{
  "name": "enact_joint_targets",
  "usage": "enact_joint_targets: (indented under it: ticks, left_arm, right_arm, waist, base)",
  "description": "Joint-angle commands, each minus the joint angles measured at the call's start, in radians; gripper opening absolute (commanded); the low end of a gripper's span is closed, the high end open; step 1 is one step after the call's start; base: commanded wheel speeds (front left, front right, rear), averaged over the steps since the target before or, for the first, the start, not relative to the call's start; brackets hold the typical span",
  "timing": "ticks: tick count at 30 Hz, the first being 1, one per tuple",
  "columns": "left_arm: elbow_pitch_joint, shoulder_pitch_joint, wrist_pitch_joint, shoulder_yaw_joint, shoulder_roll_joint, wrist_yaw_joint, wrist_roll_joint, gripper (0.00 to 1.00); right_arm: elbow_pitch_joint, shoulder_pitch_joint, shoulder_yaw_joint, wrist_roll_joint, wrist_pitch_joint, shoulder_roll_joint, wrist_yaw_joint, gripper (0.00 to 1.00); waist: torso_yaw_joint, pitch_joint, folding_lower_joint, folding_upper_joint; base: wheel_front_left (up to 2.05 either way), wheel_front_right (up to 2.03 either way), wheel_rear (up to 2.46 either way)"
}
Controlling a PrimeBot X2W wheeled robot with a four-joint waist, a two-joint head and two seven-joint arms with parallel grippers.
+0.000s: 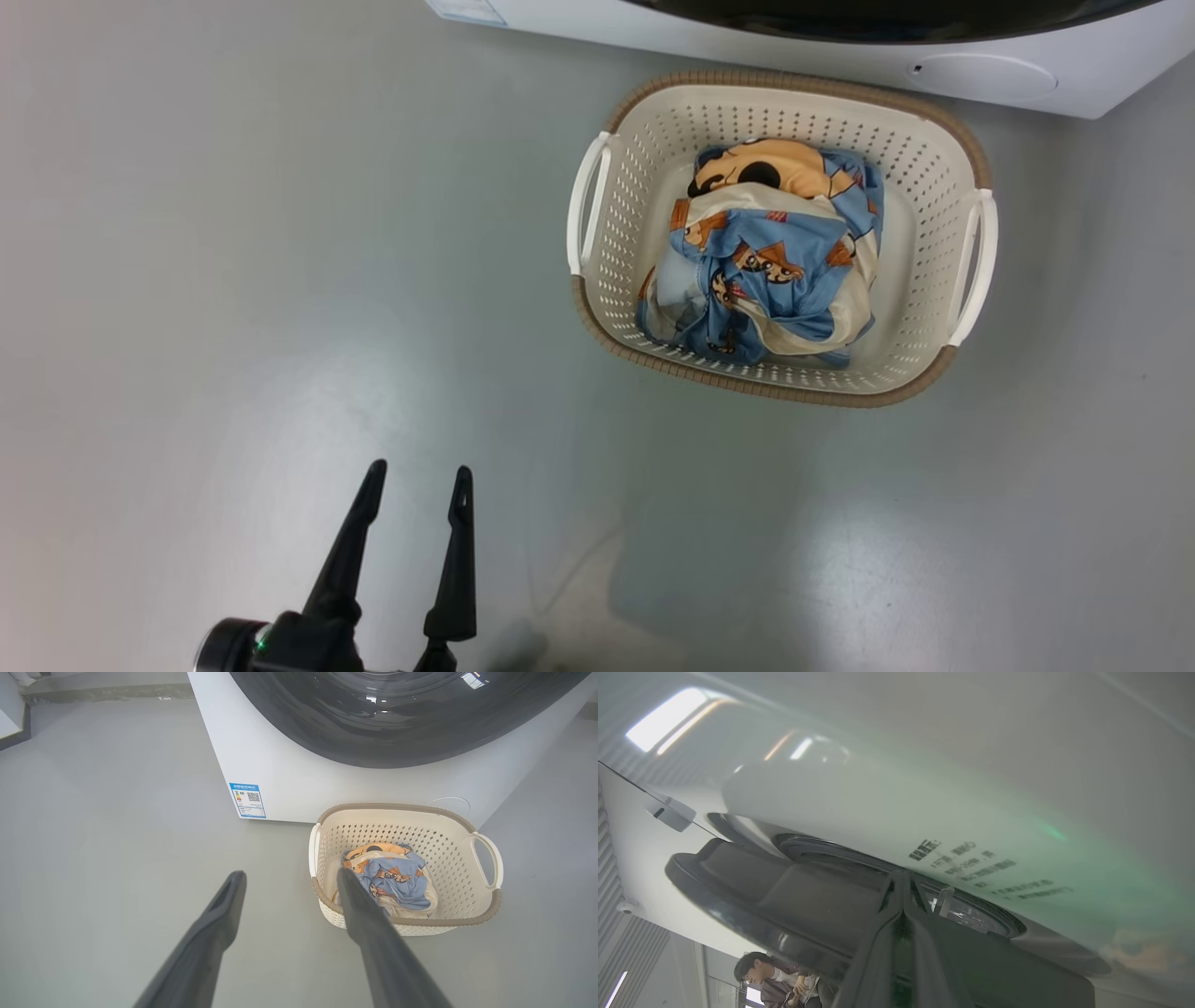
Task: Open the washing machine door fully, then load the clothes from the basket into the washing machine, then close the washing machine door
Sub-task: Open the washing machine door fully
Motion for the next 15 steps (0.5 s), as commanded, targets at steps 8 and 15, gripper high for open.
enact_joint_targets:
  ticks: [8,15]
  left_arm:
    - [-0.025,0.019,-0.006,0.019,0.010,0.019,-0.020,1.00]
    - [-0.024,0.021,-0.006,0.011,0.010,0.020,-0.021,1.00]
  right_arm:
    - [-0.036,-0.050,0.030,-0.010,0.042,-0.027,0.002,0.00]
    - [-0.027,-0.084,0.045,-0.016,0.058,-0.037,0.002,0.00]
  waist:
    - [-0.003,0.030,0.0000,0.0000]
    - [-0.001,0.044,0.0000,0.0000]
  base:
    - [0.00,0.00,0.00]
    - [0.00,0.00,0.00]
